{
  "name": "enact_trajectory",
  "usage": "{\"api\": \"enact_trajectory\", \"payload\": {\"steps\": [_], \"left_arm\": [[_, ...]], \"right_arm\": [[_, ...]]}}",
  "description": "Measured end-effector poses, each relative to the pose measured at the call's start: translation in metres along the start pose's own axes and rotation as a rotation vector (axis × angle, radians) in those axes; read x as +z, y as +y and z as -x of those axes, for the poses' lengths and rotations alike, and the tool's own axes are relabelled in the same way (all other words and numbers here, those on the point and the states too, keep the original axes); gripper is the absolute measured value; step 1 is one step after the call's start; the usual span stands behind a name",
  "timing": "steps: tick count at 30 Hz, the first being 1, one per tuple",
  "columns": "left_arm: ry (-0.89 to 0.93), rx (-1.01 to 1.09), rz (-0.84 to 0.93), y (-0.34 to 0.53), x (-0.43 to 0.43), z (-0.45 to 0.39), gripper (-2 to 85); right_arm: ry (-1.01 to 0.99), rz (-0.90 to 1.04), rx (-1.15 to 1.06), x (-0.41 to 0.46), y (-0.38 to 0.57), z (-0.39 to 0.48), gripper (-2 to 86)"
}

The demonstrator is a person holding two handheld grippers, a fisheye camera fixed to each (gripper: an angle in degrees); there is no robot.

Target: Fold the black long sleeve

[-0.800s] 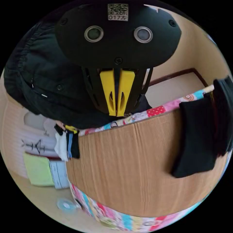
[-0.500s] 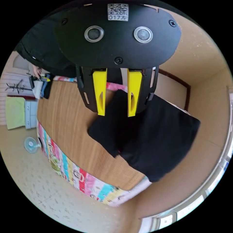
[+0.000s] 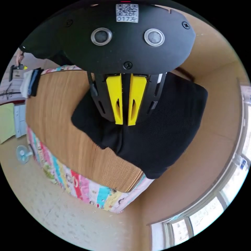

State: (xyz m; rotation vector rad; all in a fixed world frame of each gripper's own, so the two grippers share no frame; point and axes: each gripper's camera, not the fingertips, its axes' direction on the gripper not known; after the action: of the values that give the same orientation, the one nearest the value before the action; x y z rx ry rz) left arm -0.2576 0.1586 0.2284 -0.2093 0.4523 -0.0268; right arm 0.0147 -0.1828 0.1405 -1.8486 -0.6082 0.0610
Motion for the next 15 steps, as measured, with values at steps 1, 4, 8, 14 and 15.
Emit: {"api": "enact_trajectory", "payload": {"steps": [1, 4, 8, 14, 15], "left_arm": [[0.064, 0.009, -0.027, 0.004, -0.009, 0.007, 4.1], [0.559, 0.091, -0.198, 0.023, -0.065, 0.042, 3.9], [1.172, 0.467, -0.445, 0.046, -0.14, 0.038, 3.7], [1.511, 0.965, -0.446, 0.063, -0.186, -0.062, 3.8], [1.561, 0.992, -0.419, 0.063, -0.183, -0.082, 3.8]], "right_arm": [[-0.023, -0.036, -0.022, -0.005, 0.012, -0.004, 0.7], [-0.073, -0.113, -0.134, -0.016, 0.037, -0.006, 1.2], [-0.119, -0.203, -0.308, -0.03, 0.057, 0.003, 3.0], [-0.192, -0.375, -0.752, -0.057, 0.111, 0.061, 10.5], [-0.206, -0.422, -0.883, -0.06, 0.133, 0.077, 12.4]]}}
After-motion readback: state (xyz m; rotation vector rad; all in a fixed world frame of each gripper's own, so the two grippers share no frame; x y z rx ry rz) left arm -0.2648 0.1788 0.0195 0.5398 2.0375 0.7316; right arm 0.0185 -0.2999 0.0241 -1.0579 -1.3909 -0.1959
